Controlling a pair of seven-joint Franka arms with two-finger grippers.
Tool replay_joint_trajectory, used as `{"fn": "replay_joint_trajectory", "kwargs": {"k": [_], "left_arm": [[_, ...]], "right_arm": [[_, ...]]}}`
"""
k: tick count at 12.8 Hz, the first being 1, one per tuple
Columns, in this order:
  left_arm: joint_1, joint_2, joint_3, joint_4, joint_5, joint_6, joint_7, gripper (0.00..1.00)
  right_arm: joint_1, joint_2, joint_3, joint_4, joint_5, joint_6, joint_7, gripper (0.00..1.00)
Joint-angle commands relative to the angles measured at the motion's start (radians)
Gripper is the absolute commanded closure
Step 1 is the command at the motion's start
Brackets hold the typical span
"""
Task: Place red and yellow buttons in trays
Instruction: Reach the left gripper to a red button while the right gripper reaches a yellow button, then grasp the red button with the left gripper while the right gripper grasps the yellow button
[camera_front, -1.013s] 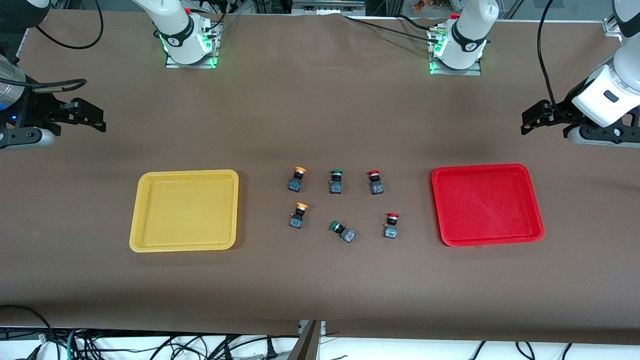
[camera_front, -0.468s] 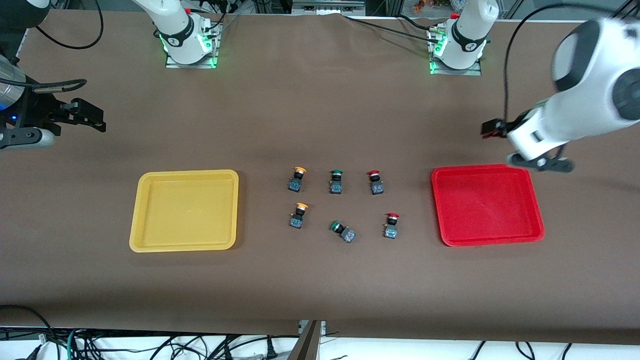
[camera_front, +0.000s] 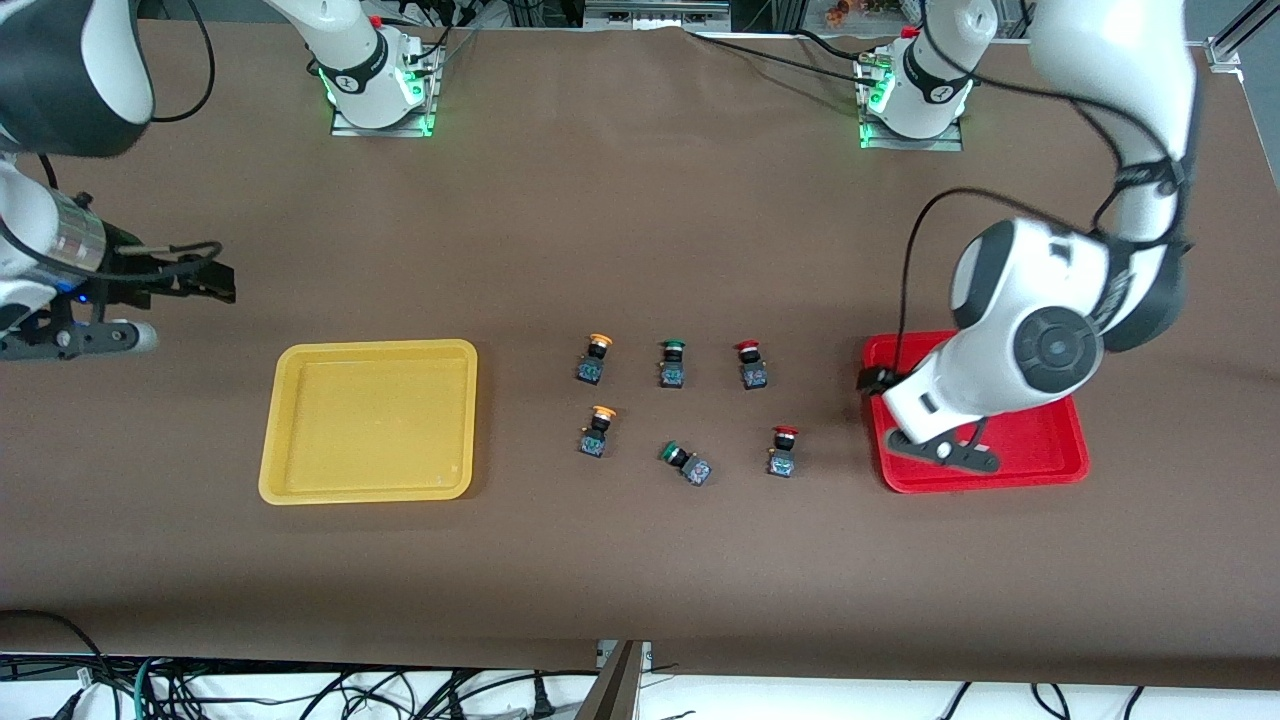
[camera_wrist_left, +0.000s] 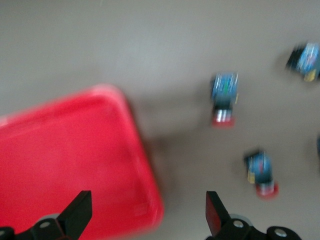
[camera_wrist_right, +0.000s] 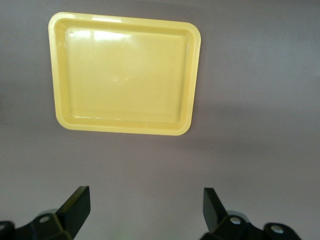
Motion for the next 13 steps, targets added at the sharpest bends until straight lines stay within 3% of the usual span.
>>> {"fn": "replay_joint_trajectory", "kwargs": {"k": [1,4,8,11,13], "left_arm": [[-0.033,0.107,-0.007,0.049,0.006,0.171,0.013,0.00],[-0.039,0.210,-0.061,0.043,-0.008,0.342,-0.001,0.00],[-0.056,0.243,-0.064,-0.084,-0.009,0.570,-0.006,0.00],[-0.064,0.264,-0.064,-0.091,-0.008,0.606,-0.004,0.00],[-0.064,0.263,-0.064,-0.090,-0.009,0.605,-0.005,0.51]], "right_arm": [[0.062,0.076,0.004,0.005,-0.015,0.081,0.066,0.00],[0.177,0.187,0.004,0.005,-0.014,0.227,0.333,0.00],[0.329,0.305,0.004,0.005,-0.009,0.359,0.595,0.00],[0.443,0.379,0.006,0.005,-0.007,0.452,0.810,0.00],[0.492,0.425,0.006,0.005,0.031,0.533,0.911,0.00]]}}
